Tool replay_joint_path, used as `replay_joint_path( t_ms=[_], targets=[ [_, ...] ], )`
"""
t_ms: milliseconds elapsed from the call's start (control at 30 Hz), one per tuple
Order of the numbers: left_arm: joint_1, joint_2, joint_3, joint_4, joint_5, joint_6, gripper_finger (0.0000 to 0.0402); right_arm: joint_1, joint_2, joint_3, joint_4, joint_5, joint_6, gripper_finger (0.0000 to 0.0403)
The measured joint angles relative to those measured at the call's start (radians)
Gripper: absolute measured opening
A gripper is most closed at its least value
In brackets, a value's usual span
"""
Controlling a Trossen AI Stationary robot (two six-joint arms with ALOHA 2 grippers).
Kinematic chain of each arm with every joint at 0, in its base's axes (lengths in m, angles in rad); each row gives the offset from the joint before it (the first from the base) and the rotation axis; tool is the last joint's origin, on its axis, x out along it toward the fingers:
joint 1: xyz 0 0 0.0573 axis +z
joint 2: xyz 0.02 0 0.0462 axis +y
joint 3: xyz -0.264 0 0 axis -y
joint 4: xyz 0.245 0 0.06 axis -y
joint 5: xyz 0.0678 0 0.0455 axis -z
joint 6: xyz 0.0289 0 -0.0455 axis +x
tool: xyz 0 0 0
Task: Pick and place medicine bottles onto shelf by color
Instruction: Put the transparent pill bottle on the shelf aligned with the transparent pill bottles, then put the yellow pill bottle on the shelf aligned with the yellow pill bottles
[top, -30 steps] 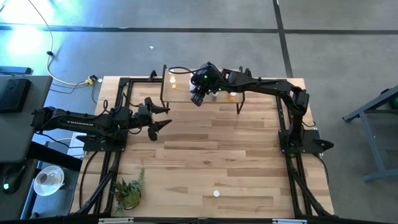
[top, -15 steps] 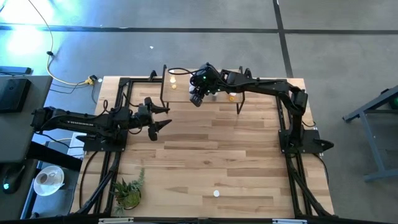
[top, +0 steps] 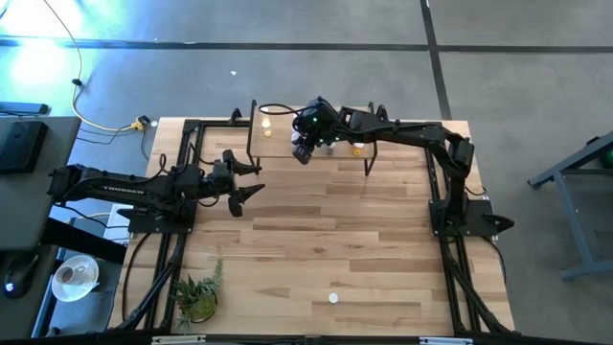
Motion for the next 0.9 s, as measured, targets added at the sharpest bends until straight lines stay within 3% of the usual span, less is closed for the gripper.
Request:
replay_joint_path(
  t_ms=[267, 567, 900],
  targets=[
    [0.000, 0.000, 0.000, 0.000, -0.001, 0.000, 0.0253, 0.004, -0.004, 0.000, -0.007, 0.000, 0.002, 0.0197],
    [0.000, 0.000, 0.000, -0.008, -0.001, 0.000, 0.0253, 0.016, -0.071, 0.000, -0.045, 0.000, 0.027, 0.0200],
    [0.000, 0.000, 0.000, -0.015, -0.001, 0.000, 0.0253, 0.138, -0.173, 0.000, -0.226, 0.019, 0.003, 0.0201]
  ],
)
